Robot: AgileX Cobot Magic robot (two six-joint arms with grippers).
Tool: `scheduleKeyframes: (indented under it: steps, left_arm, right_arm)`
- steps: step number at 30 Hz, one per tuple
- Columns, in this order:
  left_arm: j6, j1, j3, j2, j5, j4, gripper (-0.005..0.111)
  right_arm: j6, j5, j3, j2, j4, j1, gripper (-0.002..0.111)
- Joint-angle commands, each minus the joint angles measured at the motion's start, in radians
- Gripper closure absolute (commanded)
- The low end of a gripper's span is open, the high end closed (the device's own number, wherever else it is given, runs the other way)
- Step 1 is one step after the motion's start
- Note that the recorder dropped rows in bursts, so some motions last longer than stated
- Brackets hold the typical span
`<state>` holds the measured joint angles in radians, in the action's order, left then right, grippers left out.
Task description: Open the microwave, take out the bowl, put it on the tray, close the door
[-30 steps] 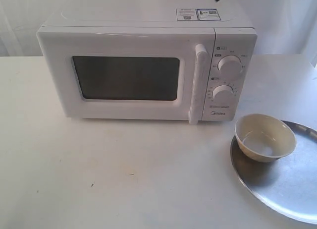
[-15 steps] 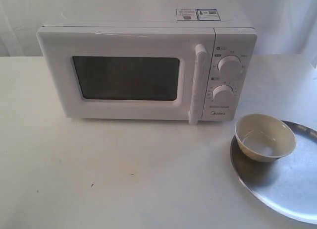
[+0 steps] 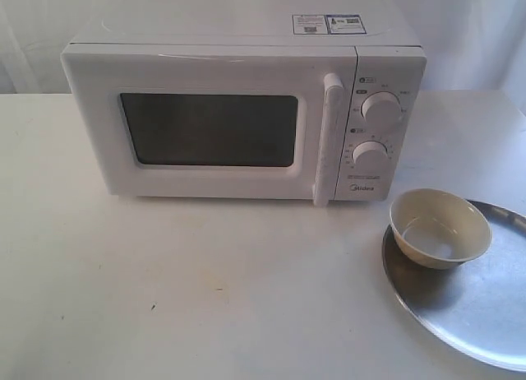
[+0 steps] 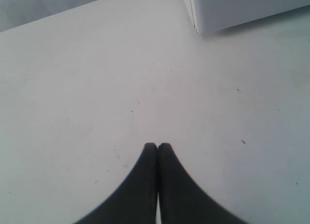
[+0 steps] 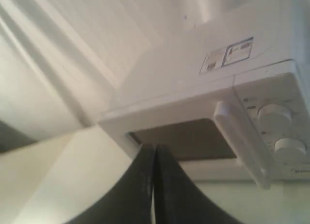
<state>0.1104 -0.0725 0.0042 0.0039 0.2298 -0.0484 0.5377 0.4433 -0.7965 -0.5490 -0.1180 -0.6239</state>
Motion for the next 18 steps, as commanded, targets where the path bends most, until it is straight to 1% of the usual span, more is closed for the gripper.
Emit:
scheduleKeyframes:
  steps: [1, 2, 5, 7, 11, 13, 14, 16, 17, 18]
  left_arm:
    - [-0.002, 0.004, -0.004, -0.004, 0.001, 0.004, 0.107]
    - [-0.002, 0.004, -0.004, -0.004, 0.001, 0.004, 0.107]
    - [-0.002, 0.004, -0.004, -0.004, 0.001, 0.004, 0.107]
    - [-0.002, 0.004, -0.004, -0.004, 0.001, 0.004, 0.107]
    - [-0.002, 0.004, -0.004, -0.004, 0.001, 0.004, 0.107]
    - [-0.002, 0.004, -0.004, -0.004, 0.001, 0.004, 0.107]
    - [-0.002, 0.004, -0.004, -0.004, 0.001, 0.004, 0.107]
    - [-0.002, 0.004, -0.004, -0.004, 0.001, 0.004, 0.107]
    - [-0.002, 0.004, -0.004, -0.004, 0.001, 0.004, 0.107]
    - [-0.002, 0.004, -0.004, -0.004, 0.001, 0.004, 0.107]
  right_arm:
    - [0.001, -0.257, 0.254, 0.239, -0.032, 0.128, 0.108]
    - [0.001, -0.339, 0.323, 0.289, -0.032, 0.169, 0.108]
    - [0.001, -0.464, 0.46, 0.366, -0.032, 0.244, 0.108]
    - [0.001, -0.522, 0.542, 0.408, -0.032, 0.251, 0.108]
    - [0.001, -0.569, 0.712, 0.472, -0.019, 0.251, 0.108]
    - [0.001, -0.644, 0.791, 0.48, -0.008, 0.251, 0.108]
    - [0.001, -0.693, 0.796, 0.482, 0.036, 0.251, 0.108]
    - [0.001, -0.53, 0.796, 0.509, 0.171, 0.251, 0.108]
    - [0.001, -0.495, 0.796, 0.526, 0.258, 0.246, 0.108]
    - [0.001, -0.462, 0.796, 0.541, 0.306, 0.246, 0.108]
